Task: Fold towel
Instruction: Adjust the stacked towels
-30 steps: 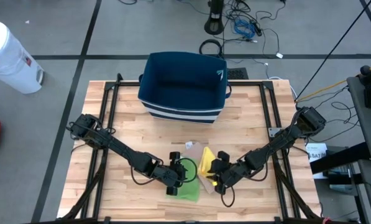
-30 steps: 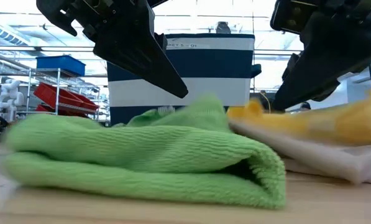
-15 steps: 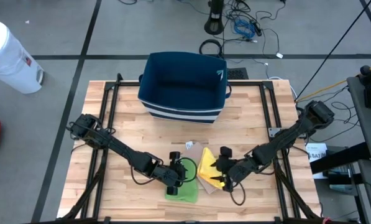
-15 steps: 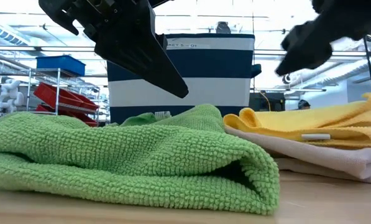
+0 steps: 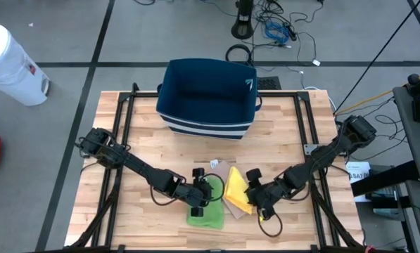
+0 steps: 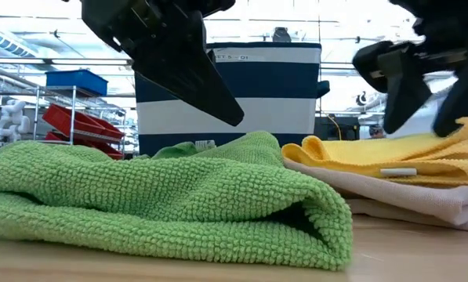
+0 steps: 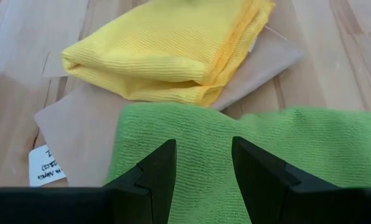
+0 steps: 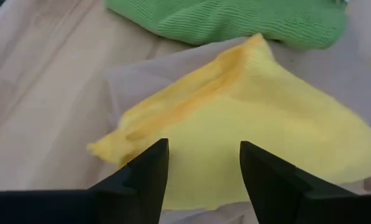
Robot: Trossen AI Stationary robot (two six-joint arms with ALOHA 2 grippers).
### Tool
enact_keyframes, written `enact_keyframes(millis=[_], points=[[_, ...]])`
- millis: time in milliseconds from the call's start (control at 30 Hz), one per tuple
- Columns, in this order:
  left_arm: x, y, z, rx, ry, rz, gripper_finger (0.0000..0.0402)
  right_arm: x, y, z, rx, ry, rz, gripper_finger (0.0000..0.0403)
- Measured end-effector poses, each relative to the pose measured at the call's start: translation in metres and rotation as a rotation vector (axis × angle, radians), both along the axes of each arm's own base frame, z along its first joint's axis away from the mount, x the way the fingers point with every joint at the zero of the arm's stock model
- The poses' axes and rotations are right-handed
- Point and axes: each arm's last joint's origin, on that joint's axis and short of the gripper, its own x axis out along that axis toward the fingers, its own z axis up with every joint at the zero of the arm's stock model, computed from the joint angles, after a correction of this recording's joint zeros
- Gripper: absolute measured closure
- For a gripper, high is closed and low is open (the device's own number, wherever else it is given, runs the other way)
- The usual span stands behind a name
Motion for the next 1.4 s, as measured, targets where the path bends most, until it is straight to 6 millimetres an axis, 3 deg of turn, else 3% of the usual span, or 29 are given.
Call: enact_keyframes(millis=[333,633,767,1167,1400], points=[[0.000,0.000,0.000,-0.011,0.000,0.009,0.0239,0.019,-0.013,0.000,0.028,-0.050,0.107,0.0220],[0.000,0.000,0.000,-0.018,0.000,0.015,0.0239,0.035,-0.012,-0.037,0.078,0.033,0.167,0.0220],[0.000,0.000,0.000,-0.016,0.004,0.015,0.0239,0.038,-0.013,-0.048,0.059,0.040,0.055,0.0220],[0.000,0.006,-0.002,-0.009,0.027,0.035,0.0239,0.041,-0.021,-0.051,0.137,-0.015,-0.420,0.0220],[0.000,0.006,-0.003,-0.002,0.034,0.033,0.0239,0.049,-0.016,-0.037,0.246,-0.129,-0.413,0.0220]])
